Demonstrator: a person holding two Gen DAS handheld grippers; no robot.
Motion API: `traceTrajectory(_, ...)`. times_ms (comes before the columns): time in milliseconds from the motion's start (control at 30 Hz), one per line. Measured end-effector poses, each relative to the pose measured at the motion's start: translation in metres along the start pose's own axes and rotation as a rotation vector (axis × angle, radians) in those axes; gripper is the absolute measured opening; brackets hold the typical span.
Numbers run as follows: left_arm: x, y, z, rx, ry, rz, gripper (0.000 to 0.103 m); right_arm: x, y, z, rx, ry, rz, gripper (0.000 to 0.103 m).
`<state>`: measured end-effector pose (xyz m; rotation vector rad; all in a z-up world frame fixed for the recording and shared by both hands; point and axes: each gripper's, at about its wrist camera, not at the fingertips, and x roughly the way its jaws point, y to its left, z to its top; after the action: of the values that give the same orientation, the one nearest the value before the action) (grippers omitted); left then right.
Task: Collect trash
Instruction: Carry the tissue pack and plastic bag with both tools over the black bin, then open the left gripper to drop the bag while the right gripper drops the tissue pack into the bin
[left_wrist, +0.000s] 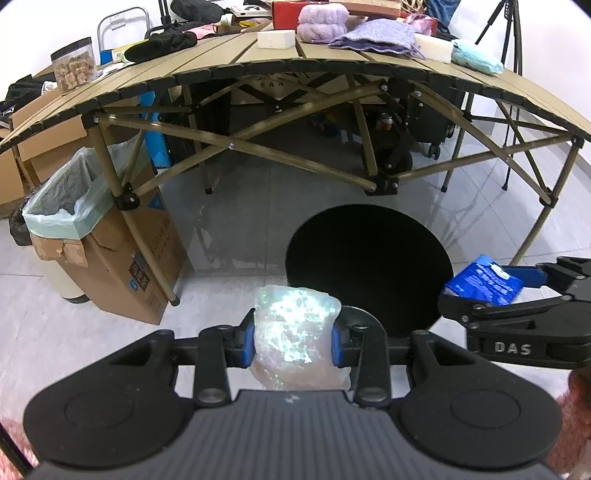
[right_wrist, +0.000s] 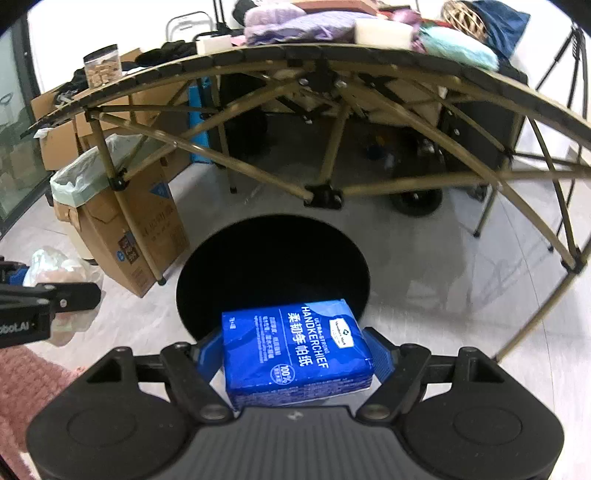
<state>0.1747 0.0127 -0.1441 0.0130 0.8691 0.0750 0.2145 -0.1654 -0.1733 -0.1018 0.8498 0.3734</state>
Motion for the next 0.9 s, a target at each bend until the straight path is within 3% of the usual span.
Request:
traceTrajectory(233,0.012,0.007,0.014,-0.023,-0.011,0.033,0.037,0.037,0.014,0.013,-0.086,-0.037,-0.01,0.076)
traceTrajectory(400,0.03,0.005,0.023,-0.033,0.01,0.013,0.037,0.065,0.012,0.018,-0.067,-0.01,-0.036,0.076)
traceTrajectory(667,0.071,-0.019,0.05,-0.026,0.034,-0.044,0.037,0.059,-0.01,0.021,-0.024,-0.036,-0.135,0.076)
traceTrajectory(900,0.099,-0.034,0.059,-0.007,0.054,-0.049,0.039,0.064,-0.029,0.021,0.015,-0.036,-0.104,0.076)
